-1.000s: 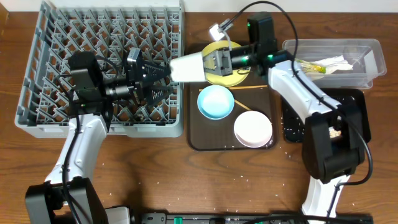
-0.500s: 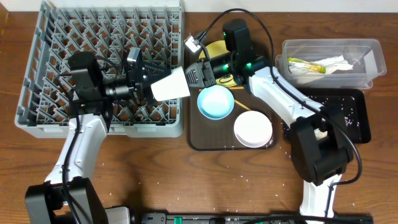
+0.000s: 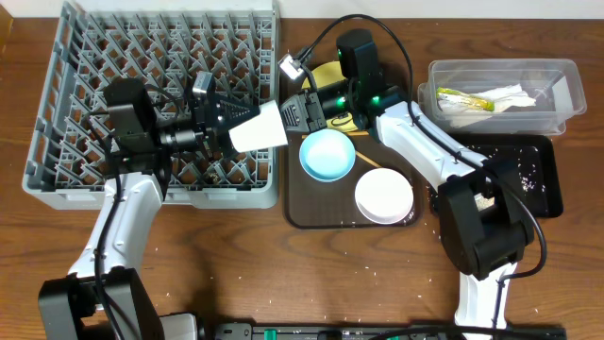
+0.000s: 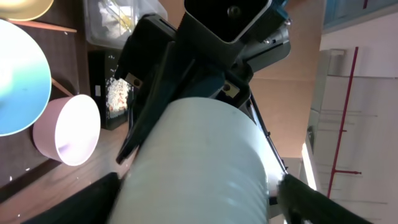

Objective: Sort waste into correct bins and load items into the dishwasher
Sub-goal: 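Move the white cup left and hand it to the left gripper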

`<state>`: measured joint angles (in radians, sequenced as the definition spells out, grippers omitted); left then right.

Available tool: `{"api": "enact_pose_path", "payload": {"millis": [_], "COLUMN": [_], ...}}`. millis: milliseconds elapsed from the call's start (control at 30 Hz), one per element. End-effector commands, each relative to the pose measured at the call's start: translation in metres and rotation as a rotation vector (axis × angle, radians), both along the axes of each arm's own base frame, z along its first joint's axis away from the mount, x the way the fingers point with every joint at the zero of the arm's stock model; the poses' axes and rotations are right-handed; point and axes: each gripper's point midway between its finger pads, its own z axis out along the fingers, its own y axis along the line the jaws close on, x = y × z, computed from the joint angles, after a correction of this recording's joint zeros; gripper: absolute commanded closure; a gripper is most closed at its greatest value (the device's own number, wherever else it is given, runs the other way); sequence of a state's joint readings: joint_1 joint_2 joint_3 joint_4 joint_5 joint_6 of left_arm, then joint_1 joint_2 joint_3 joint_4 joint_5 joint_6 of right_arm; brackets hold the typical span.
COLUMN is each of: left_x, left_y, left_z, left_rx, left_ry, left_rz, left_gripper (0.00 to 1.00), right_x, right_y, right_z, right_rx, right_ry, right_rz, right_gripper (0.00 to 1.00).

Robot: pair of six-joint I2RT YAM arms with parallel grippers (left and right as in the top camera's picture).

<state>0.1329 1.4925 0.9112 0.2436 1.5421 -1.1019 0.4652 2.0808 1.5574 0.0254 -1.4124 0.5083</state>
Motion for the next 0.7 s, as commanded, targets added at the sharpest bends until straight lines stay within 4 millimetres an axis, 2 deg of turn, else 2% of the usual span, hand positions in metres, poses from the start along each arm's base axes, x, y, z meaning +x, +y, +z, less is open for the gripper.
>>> {"api": "enact_pose_path", "payload": {"millis": [0, 100, 233, 367, 667], "left_x": [-0.003, -0.003, -0.003, -0.003, -0.003], "left_y": [-0.001, -0.001, -0.001, -0.001, -0.001], "left_z": [0.008, 0.008, 0.008, 0.008, 0.008], "left_rx": [-0.008, -0.008, -0.008, -0.008, -0.008], "left_ry": [-0.029, -0.025, -0.026, -0.026, -0.027], "left_rz": [-0.028, -0.028, -0.028, -0.028, -0.028], "left_gripper": [0.14, 0.11, 0.11, 0.11, 0.11], "right_x": [0.01, 0.012, 0.015, 0.013, 0.008], "right_y": [0.004, 0.004, 0.006, 0.006, 0.005], "right_z": [-0.013, -0.009, 0.003, 0.006, -0.007], "right_rx": [-0.029, -0.018, 0.013, 0.025, 0.014], "right_ry": [0.016, 0.008, -0.009, -0.015, 0.029], "right_rz": [-0.044, -0.046, -0.045, -0.03, 0.008], "right_gripper": [0.99, 0.99, 0.99, 0.99, 0.99]}}
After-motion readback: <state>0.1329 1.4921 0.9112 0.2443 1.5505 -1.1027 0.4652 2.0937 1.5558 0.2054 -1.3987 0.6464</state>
